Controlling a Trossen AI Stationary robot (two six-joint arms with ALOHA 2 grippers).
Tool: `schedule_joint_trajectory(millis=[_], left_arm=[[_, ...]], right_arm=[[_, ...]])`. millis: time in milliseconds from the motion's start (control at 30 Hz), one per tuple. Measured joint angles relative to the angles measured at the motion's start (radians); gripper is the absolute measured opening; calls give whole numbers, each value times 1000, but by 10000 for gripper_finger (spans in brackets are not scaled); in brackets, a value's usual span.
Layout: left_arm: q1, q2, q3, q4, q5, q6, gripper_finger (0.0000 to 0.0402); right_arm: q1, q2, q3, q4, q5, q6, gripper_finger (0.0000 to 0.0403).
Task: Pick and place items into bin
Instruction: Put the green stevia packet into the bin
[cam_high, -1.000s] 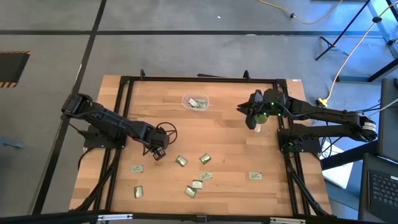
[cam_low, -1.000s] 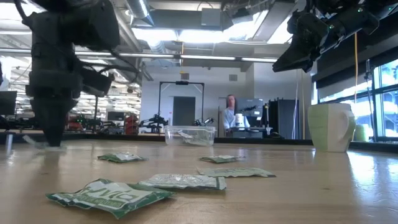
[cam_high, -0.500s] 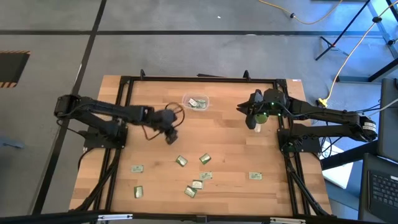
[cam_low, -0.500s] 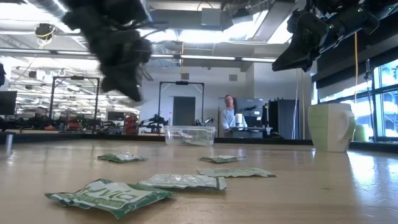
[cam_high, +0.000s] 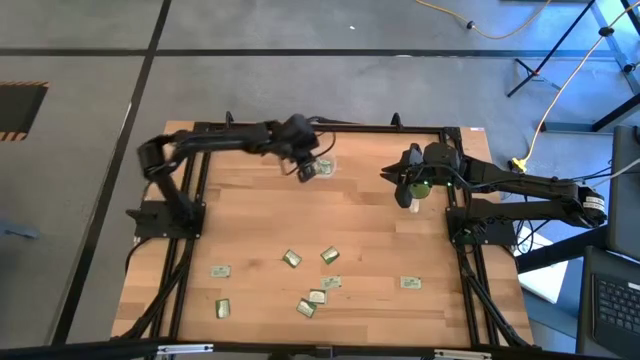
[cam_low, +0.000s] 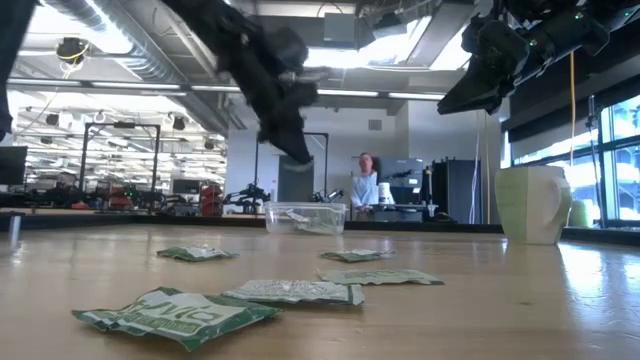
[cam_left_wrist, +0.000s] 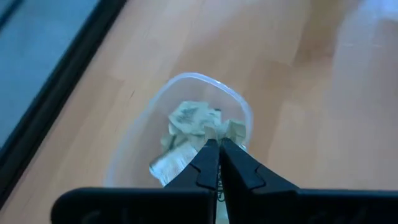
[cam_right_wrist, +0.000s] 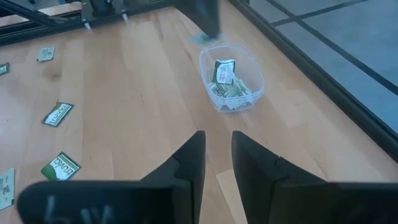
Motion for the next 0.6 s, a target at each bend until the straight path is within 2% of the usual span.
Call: schedule_joint_trajectory(millis=[200,300,433,600], left_arm=[[63,192,115,-47,23,71,3],[73,250,136,-73,21,87,4],[75,279,138,-73,20,87,14],[71,260,138,-76,17,83,45]], right_arm=[[0,0,0,-1,0,5,83],[0,0,0,-2,0,5,83],[0,0,0,-3,0,6,83],[0,0,0,-4,0,5,83]])
